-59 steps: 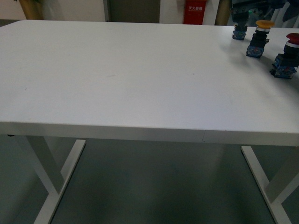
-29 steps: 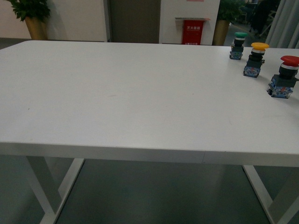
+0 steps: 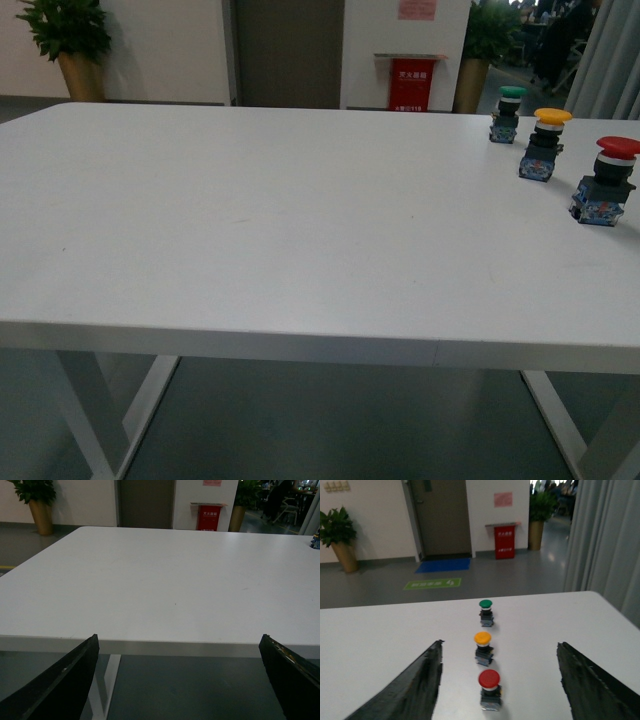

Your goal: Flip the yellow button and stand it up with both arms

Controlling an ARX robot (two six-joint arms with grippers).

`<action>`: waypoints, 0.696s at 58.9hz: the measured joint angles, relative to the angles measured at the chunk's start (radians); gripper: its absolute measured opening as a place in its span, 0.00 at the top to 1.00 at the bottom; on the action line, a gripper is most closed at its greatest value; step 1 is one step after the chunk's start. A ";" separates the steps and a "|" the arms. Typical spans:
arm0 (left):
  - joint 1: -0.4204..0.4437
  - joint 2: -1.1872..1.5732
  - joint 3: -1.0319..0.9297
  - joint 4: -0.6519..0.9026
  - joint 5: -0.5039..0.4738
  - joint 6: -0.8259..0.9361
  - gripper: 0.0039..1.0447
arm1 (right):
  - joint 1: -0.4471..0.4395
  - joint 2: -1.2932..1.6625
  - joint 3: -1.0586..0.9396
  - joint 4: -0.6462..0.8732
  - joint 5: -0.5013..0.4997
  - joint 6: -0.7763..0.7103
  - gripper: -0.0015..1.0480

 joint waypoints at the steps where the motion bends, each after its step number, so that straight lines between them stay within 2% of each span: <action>1: 0.000 0.000 0.000 0.000 0.000 0.000 0.06 | -0.001 -0.037 -0.045 0.019 0.003 -0.017 0.37; 9: 0.000 0.000 0.000 0.000 0.001 0.000 0.06 | 0.000 -0.192 -0.284 0.094 0.003 -0.063 0.59; 24: 0.000 0.000 0.000 0.000 0.001 0.000 0.06 | 0.000 -0.275 -0.498 0.163 0.003 -0.081 0.96; 41: 0.000 0.000 0.000 0.000 0.001 0.000 0.06 | 0.000 -0.385 -0.633 0.197 0.003 -0.084 0.97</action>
